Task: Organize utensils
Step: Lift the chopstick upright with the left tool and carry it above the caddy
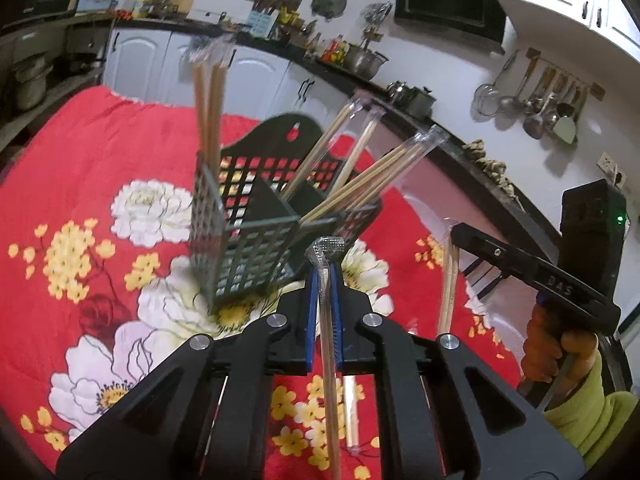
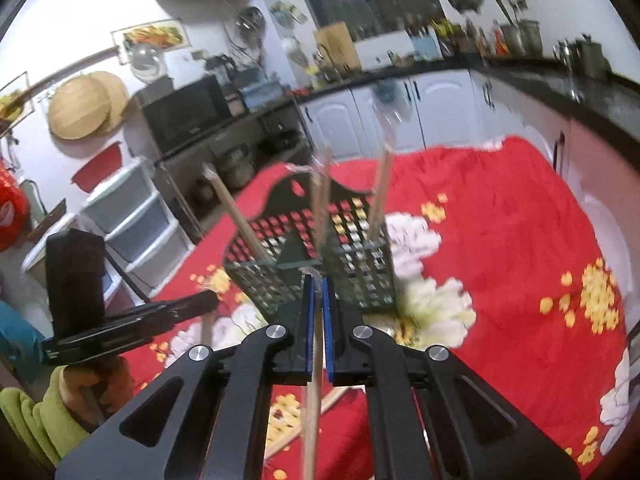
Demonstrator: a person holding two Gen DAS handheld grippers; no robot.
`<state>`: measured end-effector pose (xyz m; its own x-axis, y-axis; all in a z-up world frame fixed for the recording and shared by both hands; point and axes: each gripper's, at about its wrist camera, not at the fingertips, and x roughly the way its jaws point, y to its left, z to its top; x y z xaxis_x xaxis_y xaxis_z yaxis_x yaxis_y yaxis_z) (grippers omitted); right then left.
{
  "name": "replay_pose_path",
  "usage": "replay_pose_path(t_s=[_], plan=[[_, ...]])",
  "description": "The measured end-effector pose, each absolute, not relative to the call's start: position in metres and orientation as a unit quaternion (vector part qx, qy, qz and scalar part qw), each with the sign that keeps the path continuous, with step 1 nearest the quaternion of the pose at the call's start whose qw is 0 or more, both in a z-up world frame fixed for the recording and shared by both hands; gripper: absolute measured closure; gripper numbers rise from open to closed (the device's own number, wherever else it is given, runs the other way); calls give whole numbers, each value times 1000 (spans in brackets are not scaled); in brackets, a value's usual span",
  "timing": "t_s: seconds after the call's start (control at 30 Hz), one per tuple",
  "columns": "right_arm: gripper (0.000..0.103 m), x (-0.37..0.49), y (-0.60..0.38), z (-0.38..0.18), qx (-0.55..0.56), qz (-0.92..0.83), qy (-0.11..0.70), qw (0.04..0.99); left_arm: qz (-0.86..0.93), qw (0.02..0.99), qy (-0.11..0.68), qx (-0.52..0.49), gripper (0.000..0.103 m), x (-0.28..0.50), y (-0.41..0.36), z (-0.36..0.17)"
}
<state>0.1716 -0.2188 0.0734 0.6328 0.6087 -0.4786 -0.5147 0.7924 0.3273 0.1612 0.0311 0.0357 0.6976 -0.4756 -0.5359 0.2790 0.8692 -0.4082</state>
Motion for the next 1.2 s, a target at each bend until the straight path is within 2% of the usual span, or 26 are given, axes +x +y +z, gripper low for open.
replay_pose_path(t_s=[0.6, 1.2], plan=[[99, 139, -204, 134, 15, 320, 137, 937, -234, 930, 258, -119, 100, 158, 21, 103], [99, 160, -188, 169, 27, 312, 69, 947, -206, 956, 175, -110, 100, 165, 38, 166]])
